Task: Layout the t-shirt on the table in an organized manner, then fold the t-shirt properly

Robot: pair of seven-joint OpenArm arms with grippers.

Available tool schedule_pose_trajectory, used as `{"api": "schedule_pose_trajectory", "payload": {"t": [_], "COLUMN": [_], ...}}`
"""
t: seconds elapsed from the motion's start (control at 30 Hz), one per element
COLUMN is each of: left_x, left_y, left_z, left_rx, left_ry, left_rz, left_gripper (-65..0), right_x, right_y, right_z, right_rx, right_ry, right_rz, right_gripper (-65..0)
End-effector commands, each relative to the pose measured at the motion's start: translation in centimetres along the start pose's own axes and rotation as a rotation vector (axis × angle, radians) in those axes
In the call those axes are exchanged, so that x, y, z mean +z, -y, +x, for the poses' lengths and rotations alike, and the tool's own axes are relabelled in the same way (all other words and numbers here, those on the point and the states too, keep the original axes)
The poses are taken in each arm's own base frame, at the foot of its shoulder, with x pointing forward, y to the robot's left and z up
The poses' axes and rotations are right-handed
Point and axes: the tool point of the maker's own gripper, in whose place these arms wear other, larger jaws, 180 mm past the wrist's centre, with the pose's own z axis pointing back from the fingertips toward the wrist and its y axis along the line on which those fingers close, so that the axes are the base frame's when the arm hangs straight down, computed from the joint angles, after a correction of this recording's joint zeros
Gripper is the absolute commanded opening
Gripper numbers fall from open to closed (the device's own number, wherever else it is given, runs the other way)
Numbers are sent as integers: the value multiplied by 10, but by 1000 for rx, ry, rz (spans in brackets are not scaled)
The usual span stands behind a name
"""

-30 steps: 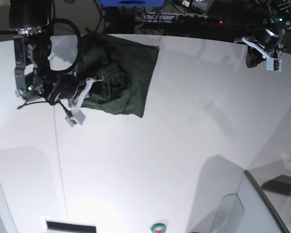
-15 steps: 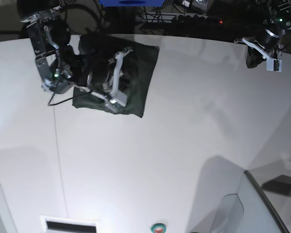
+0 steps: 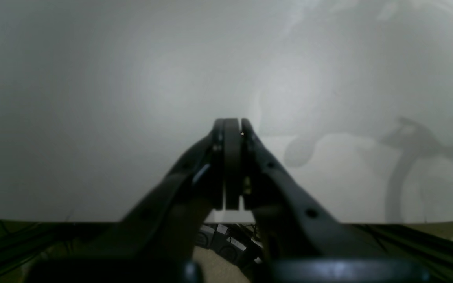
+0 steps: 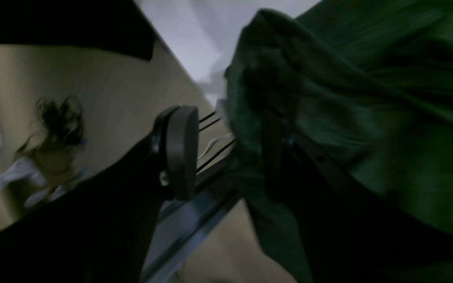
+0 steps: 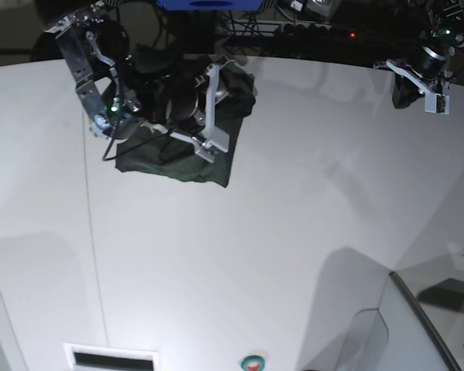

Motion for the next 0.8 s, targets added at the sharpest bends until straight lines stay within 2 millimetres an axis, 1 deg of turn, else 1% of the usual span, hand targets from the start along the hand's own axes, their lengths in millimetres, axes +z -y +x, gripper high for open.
{"api": "schedule_pose_trajectory", "payload": {"t": [0.0,0.03,0.1,0.13,0.17,0.2,0.27,0.33,0.4,0.43,0.5,0.57,0.67,0.77], "left_x": [3,3,4,4,4,4,4,4,4,4,4,4,4,5], "left_y": [-5,-5,-5,-6,-6,-6,-6,-5,-5,-5,-5,-5,-5,-5], "left_z": [12,12,11,11,11,11,11,12,12,11,11,10,9,8], "left_rx": [-14,-14,-14,-16,-16,-16,-16,-16,-16,-14,-14,-14,-14,-14], "left_ry": [35,35,34,34,34,34,34,36,36,34,34,32,29,28], "left_rz": [3,3,3,3,3,3,3,2,2,3,3,3,3,3], "left_gripper": [-650,-650,-650,-650,-650,-650,-650,-650,-650,-650,-650,-650,-650,-650], "right_x": [13,20,39,44,48,50,46,40,34,32,32,32,31,28], "right_y": [9,20,53,69,83,93,113,128,133,133,132,132,134,136], "right_z": [20,24,35,38,41,43,37,31,27,26,26,26,31,29], "right_rx": [-8,-30,-95,-126,-141,-145,-159,-175,-198,-203,-205,-206,-203,-213], "right_ry": [75,100,160,178,192,192,153,121,102,98,101,104,140,137], "right_rz": [-25,-51,-123,-156,-191,-221,-278,-308,-300,-297,-295,-295,-297,-294], "right_gripper": [-401,-401,-404,-416,-443,-467,-494,-485,-435,-398,-350,-345,-345,-347]}}
